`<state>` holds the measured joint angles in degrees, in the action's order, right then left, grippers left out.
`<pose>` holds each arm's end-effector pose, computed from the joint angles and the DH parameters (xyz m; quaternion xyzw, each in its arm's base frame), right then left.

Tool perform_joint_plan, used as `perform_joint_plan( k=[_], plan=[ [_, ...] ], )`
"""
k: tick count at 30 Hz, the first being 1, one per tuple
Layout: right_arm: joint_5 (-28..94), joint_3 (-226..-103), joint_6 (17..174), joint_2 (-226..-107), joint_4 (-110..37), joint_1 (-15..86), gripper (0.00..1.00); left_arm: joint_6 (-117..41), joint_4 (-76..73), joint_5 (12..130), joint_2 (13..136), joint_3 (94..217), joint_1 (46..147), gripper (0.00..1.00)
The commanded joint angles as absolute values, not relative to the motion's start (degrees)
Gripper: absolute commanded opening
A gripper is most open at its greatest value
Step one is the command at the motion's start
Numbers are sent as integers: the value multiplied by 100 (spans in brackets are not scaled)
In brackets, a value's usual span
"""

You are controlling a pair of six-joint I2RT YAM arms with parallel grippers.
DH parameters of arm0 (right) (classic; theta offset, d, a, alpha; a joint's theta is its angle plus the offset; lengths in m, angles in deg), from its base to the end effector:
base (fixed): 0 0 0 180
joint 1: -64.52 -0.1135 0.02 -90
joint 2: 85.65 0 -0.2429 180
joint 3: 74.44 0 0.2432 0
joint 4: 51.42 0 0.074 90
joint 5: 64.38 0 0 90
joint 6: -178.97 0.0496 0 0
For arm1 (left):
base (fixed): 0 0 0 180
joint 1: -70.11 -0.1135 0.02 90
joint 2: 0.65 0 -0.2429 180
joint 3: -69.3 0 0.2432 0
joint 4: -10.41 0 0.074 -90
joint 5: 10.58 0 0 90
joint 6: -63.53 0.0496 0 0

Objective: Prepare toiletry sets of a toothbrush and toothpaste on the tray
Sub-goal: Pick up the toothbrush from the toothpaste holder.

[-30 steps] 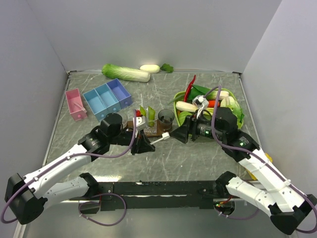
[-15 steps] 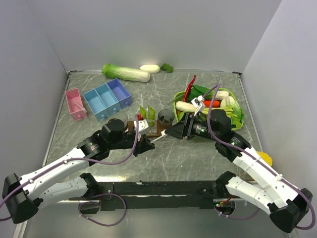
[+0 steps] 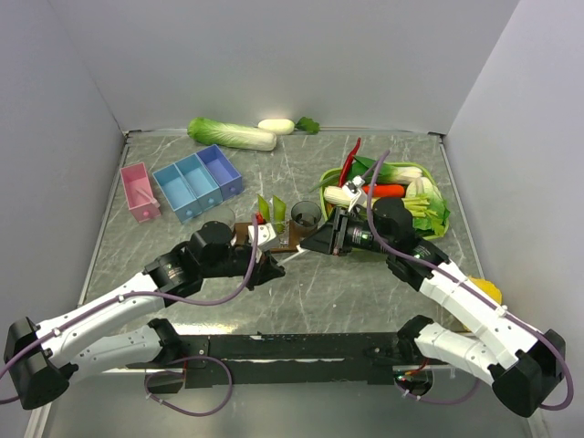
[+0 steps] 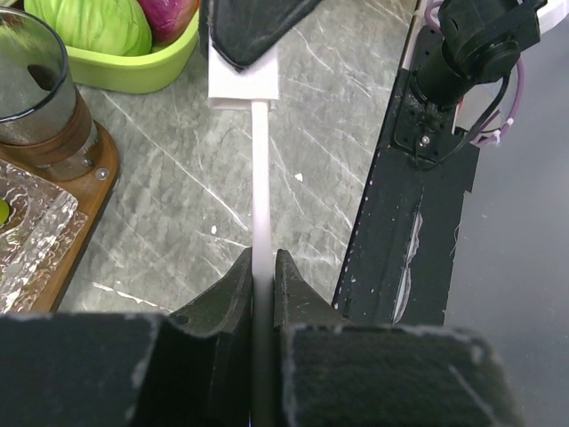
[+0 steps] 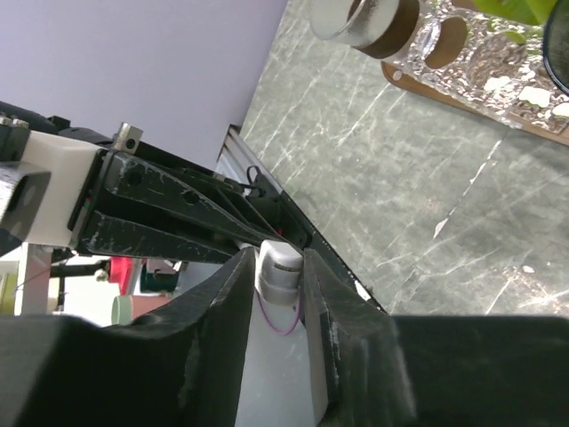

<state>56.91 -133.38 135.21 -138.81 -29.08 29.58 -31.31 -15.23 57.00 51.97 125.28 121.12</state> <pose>0.1721 0.1516 0.2992 -0.0845 0.7840 0.5388 0.2966 0.1276 -0.1877 0.2753 0.4190 0.7069 -0.3986 0.4073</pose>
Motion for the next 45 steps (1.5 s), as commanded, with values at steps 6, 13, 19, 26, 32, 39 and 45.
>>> perform_joint_plan(
  k=[6,13,19,26,32,39,45],
  plan=[
    [6086,-13284,13740,-14014,-3468,2971,20,-2989,-1398,5876,5129,12542,12215,1],
    [6209,-13161,13942,-14216,-3687,2813,14,-2989,-1363,5938,5059,12507,12215,1],
    [6183,-13187,13890,-14251,-3599,2830,30,-2989,-1354,5964,5007,12507,12223,1],
    [6314,-13126,14012,-14295,-3687,2830,39,-2998,-1345,5982,4962,12507,12223,1],
    [6332,-13100,14039,-14321,-3854,2822,34,-2998,-1345,5964,4980,12498,12223,1],
    [6517,-13047,14118,-14330,-4144,2830,7,-3060,-1363,6070,5024,12551,12223,5],
    [6535,-12985,14171,-14225,-4398,2830,0,-3235,-1345,6183,5085,12630,12223,54]
  ],
)
